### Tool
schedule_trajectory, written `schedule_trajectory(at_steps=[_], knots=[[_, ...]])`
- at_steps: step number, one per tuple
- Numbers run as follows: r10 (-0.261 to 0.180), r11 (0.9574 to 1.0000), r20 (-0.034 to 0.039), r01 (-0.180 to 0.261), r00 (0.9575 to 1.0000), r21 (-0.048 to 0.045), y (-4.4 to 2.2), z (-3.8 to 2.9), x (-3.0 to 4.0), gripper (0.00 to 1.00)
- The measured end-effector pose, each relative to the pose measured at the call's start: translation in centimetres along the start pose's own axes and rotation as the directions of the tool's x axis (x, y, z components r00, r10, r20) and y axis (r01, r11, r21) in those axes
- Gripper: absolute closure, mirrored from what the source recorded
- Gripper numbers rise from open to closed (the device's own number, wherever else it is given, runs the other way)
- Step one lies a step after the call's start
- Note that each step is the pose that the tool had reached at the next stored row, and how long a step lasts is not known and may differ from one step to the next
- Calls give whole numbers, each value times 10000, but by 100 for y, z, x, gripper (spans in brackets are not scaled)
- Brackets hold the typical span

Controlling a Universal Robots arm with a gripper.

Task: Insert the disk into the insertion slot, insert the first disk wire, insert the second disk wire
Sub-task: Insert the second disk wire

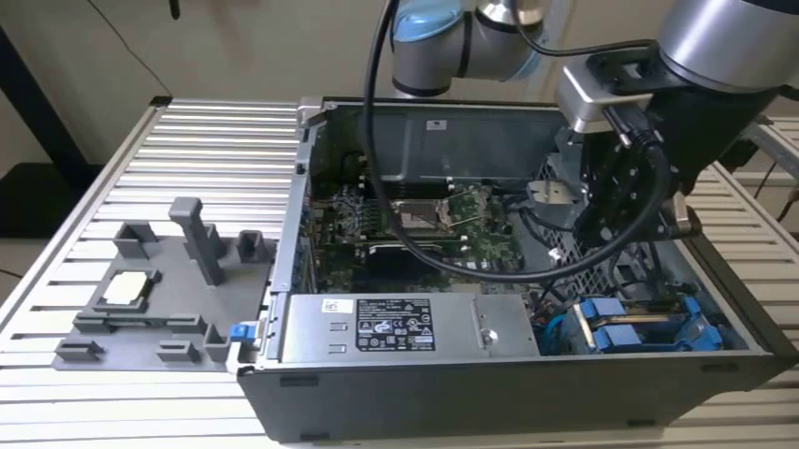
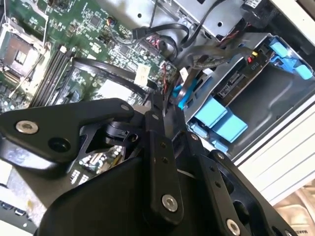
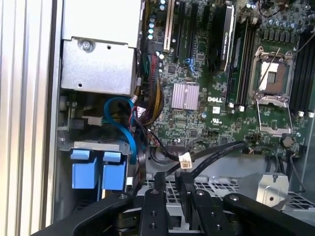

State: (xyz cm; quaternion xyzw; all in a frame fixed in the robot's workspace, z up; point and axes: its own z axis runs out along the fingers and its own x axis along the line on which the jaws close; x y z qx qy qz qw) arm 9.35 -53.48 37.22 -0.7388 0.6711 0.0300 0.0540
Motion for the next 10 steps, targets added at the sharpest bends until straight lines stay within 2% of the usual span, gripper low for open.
schedule_trajectory(at_steps=[2, 4, 7, 10], knots=[[-45, 9999, 43, 44, 10000, 92, 12, 9, -1, 73], [-45, 9999, 171, 43, 9998, 115, 17, 10, -2, 73], [-45, 9999, 305, 41, 9995, 156, 41, 9, -4, 73], [-65, 9996, 319, 56, 9995, 287, 81, 18, -7, 73]])
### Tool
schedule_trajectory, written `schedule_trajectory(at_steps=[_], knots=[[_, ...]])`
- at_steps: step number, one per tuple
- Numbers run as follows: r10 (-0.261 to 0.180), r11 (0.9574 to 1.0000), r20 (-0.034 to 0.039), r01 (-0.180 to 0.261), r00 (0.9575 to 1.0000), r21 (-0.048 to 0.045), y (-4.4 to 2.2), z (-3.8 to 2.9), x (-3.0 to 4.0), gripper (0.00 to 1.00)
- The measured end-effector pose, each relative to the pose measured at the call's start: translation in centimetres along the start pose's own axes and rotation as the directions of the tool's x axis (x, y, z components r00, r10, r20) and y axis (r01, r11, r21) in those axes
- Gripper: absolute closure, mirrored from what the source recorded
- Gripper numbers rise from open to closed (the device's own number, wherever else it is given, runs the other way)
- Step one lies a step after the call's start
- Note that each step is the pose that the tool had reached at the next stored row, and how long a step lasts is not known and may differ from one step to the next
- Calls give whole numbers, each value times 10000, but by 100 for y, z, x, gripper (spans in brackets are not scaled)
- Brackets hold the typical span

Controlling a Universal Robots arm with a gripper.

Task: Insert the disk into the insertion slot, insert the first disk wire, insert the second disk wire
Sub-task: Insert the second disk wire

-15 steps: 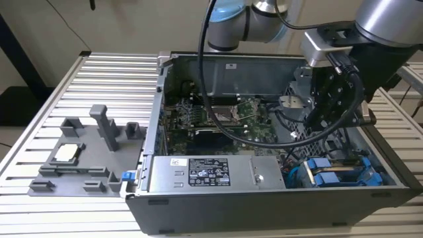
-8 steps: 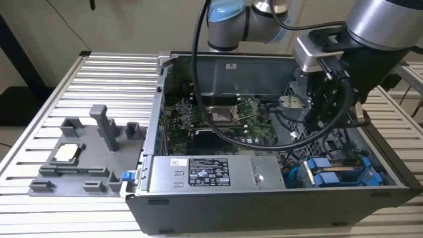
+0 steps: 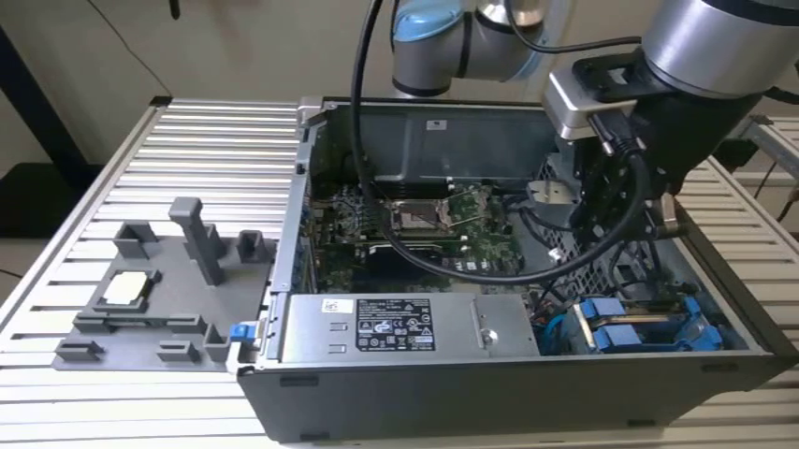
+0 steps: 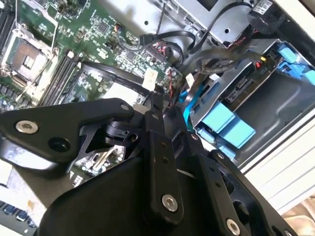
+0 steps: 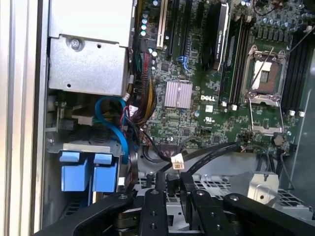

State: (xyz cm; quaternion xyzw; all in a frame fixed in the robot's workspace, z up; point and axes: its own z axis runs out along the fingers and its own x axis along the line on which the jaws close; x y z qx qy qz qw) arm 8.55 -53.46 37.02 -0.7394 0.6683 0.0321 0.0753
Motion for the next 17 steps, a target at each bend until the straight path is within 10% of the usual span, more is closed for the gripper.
schedule_trajectory(at_steps=[6, 17], knots=[[-37, 9997, -18, 37, 10000, 238, 38, 27, 0, 73], [-45, 9996, -22, 46, 10000, 295, 79, 58, 2, 73]])
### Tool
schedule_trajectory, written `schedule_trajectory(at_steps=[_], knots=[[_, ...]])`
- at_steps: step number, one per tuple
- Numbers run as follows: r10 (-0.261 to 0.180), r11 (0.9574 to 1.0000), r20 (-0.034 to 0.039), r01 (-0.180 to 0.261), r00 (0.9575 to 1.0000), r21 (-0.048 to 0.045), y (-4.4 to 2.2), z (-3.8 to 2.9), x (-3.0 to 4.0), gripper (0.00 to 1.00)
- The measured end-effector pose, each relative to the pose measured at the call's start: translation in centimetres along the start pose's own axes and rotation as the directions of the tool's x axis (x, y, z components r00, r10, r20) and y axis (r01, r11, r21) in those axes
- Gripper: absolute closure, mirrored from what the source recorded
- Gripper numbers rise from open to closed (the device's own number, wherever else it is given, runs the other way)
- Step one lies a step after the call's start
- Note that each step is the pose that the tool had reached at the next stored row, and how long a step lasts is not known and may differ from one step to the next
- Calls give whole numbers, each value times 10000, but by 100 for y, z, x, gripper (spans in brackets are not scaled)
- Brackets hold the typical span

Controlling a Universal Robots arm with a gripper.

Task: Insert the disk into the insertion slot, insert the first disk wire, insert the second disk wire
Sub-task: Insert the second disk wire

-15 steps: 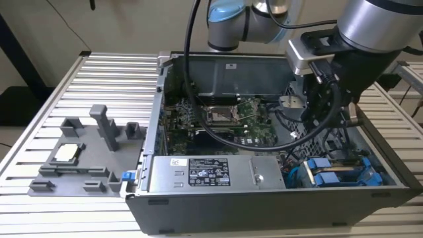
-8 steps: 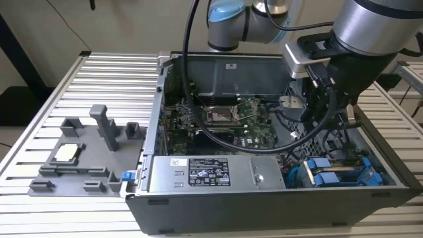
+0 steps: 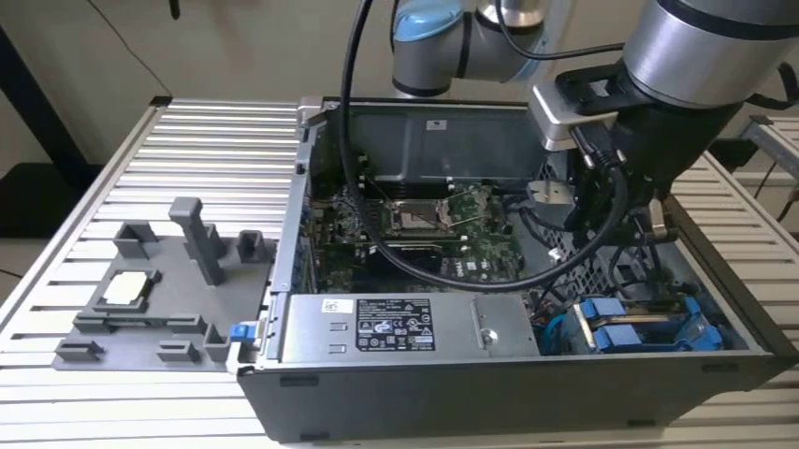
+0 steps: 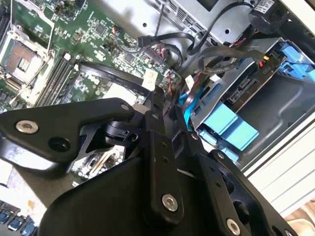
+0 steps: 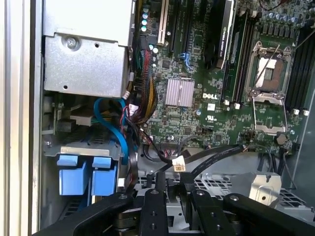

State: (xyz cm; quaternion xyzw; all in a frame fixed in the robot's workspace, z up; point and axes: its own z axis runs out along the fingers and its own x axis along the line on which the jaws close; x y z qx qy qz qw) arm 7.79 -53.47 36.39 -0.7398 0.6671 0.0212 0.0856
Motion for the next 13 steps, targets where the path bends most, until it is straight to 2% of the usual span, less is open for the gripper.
schedule_trajectory(at_steps=[9, 11, 12, 13], knots=[[0, 10000, 0, 0, 10000, 0, 6, 0, -1, 73], [0, 10000, 0, 0, 10000, 0, 7, 0, -1, 76], [0, 10000, -1, 0, 10000, -1, 7, -1, -2, 82], [0, 10000, -1, 0, 10000, -1, 8, -1, -2, 82]])
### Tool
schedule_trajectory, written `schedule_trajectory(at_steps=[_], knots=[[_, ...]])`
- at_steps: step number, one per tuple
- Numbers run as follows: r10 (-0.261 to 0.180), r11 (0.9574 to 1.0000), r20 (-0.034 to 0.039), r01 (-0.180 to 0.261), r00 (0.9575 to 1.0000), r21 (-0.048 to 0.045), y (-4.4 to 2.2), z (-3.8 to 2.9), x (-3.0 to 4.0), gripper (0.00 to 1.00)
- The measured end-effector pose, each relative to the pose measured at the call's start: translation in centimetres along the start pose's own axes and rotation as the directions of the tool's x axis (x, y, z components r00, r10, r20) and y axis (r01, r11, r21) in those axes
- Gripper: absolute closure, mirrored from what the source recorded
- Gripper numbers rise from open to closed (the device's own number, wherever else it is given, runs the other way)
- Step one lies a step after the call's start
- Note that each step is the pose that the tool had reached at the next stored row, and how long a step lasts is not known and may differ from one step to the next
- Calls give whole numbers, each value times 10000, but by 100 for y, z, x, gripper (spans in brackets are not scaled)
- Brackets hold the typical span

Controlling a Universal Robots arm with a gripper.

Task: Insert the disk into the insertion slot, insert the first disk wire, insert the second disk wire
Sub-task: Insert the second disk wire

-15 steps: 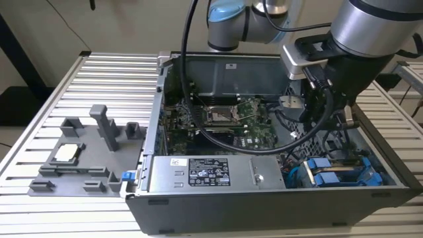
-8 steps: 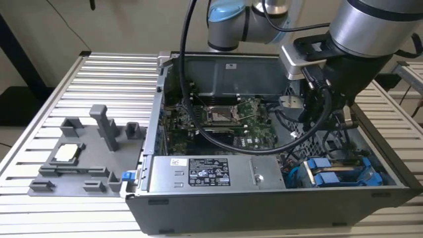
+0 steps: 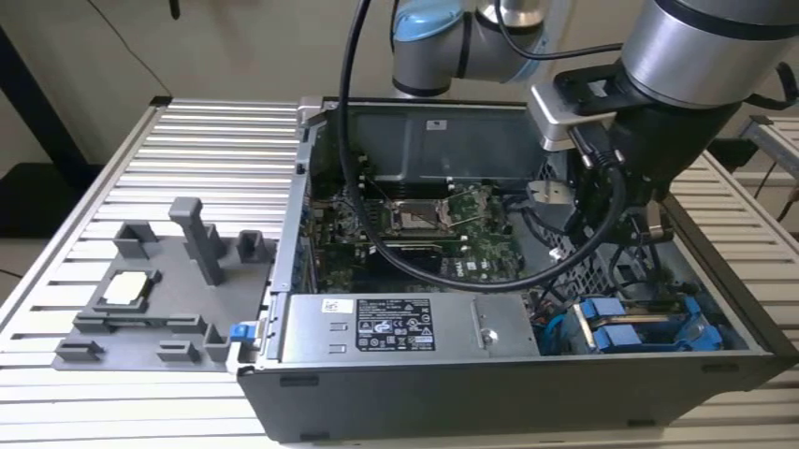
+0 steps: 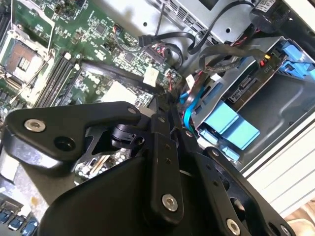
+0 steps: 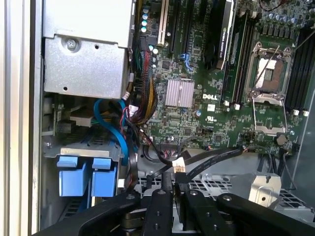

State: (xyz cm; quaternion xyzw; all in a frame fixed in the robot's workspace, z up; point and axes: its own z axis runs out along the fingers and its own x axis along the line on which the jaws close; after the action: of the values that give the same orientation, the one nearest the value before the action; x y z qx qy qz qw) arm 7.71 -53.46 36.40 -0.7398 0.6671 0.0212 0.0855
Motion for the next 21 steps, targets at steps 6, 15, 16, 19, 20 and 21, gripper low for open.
schedule_trajectory(at_steps=[6, 15, 16, 19, 20, 21], knots=[[-1, 10000, 1, 1, 10000, 0, 5, 0, 0, 82], [0, 10000, 1, 0, 10000, 0, 9, 0, -1, 82], [0, 10000, 1, 0, 10000, 0, 9, 0, -1, 82], [0, 10000, 2, 0, 10000, 0, 9, 0, -1, 75], [0, 10000, 0, 0, 10000, 0, 9, -1, -1, 69], [-1, 10000, -9, 1, 10000, -2, 8, -12, -3, 69]])
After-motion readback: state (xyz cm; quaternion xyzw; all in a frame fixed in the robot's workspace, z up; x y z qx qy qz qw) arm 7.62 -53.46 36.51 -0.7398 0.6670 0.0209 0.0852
